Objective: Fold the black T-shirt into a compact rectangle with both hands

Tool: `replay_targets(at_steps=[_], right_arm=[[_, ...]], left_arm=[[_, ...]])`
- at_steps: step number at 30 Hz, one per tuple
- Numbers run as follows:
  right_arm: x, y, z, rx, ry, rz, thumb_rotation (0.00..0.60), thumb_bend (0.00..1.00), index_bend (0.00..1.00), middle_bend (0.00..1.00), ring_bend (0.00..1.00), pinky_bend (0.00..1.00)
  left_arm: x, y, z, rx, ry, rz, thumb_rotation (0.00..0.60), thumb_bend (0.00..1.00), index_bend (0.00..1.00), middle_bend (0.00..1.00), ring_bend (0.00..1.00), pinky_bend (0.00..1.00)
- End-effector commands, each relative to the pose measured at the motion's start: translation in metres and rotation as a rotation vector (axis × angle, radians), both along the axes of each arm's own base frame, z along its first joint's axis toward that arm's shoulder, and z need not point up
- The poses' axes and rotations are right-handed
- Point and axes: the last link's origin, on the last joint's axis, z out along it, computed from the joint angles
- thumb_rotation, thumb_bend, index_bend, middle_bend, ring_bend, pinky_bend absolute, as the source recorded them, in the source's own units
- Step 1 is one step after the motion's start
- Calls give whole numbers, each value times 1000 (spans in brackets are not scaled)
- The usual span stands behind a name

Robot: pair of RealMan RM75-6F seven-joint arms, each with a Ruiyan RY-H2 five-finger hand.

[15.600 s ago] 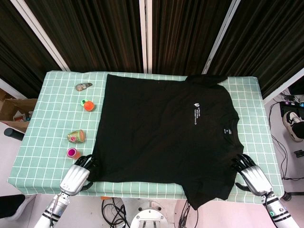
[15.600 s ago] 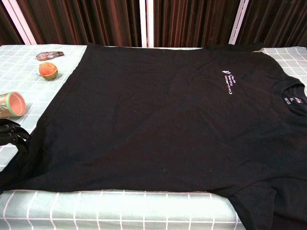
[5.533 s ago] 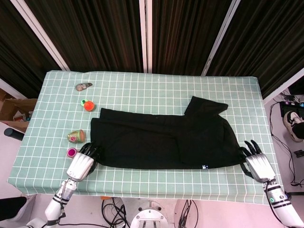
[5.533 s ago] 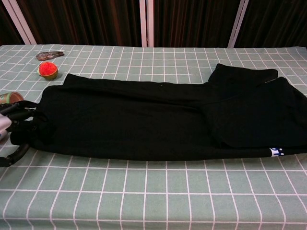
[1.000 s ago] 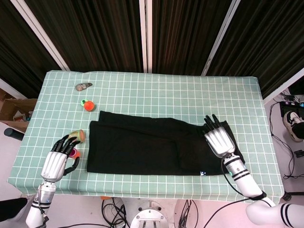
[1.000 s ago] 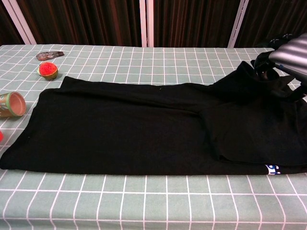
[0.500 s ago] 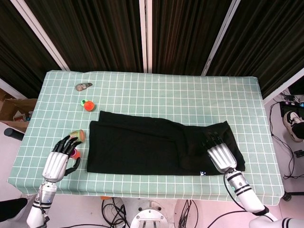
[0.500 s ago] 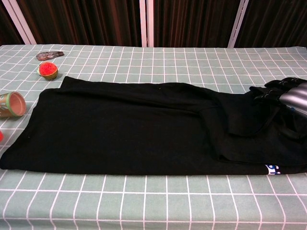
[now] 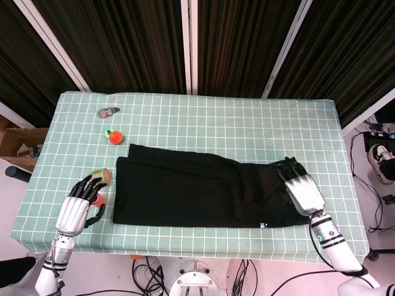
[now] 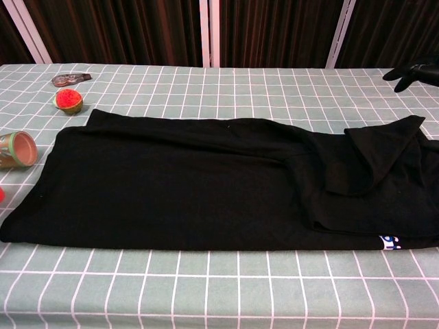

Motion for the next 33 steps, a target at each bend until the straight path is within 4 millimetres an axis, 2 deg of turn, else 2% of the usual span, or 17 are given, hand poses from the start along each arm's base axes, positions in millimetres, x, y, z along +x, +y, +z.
replay_targets(at_steps=[1,7,14,25,29,33], right_arm=[[8,-35,-5,48,-22,-52,600,299,172,219,33,215],[14,-69,-32,154,20,-118,600,366,236,213,32,187],[11,-83,-48,192,50,-162,600,404,313,218,32,177],[5,-82,-52,189,11,-173,600,425,497,273,33,177],[1,-74,-44,170,-14,-162,600,436,565,302,42,177],[-10,-56,-26,131,-42,-141,600,454,607,323,57,178]], left_arm=[[0,0,0,0,-1,3,523,418,208,145,82,192],[-3,-3,0,-5,3,15,523,418,208,137,74,191],[-5,-4,2,0,0,26,524,419,208,136,74,191],[-5,-3,1,1,-1,26,526,418,208,133,74,191],[-5,-4,2,3,-1,26,522,419,208,132,73,191],[-6,-5,2,4,-3,28,523,419,208,132,74,191]])
